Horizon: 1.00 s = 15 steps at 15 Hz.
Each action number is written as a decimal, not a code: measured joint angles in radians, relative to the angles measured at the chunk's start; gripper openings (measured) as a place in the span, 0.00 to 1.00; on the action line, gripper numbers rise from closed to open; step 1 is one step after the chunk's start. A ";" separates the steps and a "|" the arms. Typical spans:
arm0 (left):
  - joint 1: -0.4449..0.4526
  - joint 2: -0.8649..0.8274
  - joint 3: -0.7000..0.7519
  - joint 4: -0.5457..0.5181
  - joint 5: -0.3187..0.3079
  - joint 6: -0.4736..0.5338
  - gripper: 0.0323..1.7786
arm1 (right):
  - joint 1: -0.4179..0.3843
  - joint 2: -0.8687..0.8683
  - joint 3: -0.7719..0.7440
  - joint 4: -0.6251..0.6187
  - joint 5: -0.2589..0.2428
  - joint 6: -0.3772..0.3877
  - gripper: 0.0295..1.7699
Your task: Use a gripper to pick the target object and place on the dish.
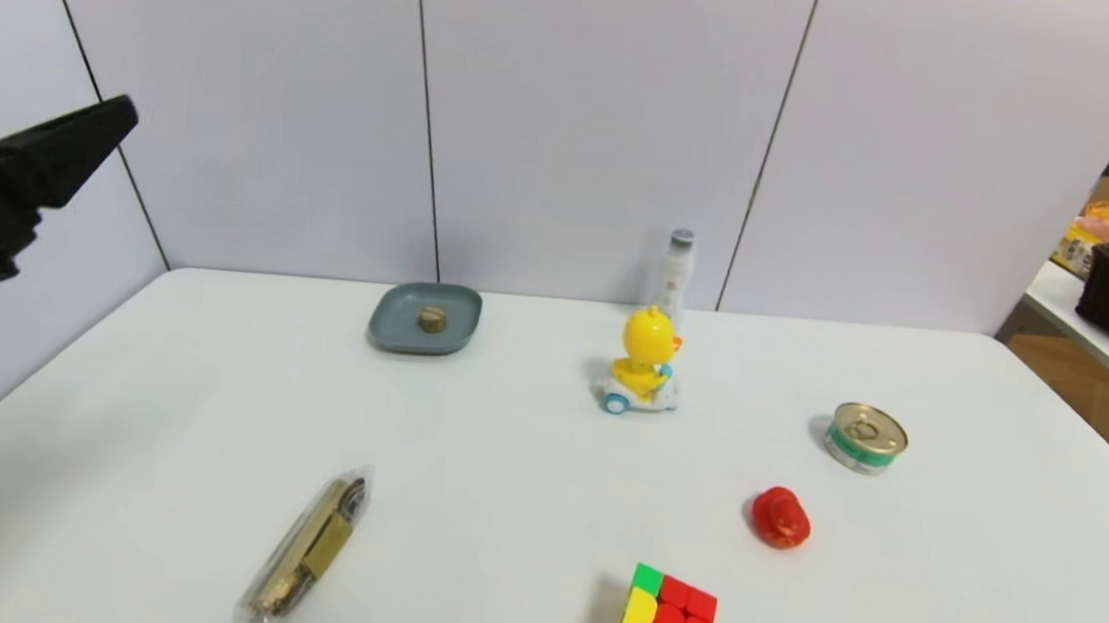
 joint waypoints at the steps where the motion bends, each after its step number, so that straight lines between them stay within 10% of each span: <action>1: 0.000 -0.051 0.059 -0.002 0.000 0.016 0.95 | 0.000 0.000 0.000 0.000 0.000 0.000 0.97; 15: 0.162 -0.583 0.546 0.100 -0.075 0.056 0.95 | 0.000 0.000 0.000 0.000 0.000 0.000 0.97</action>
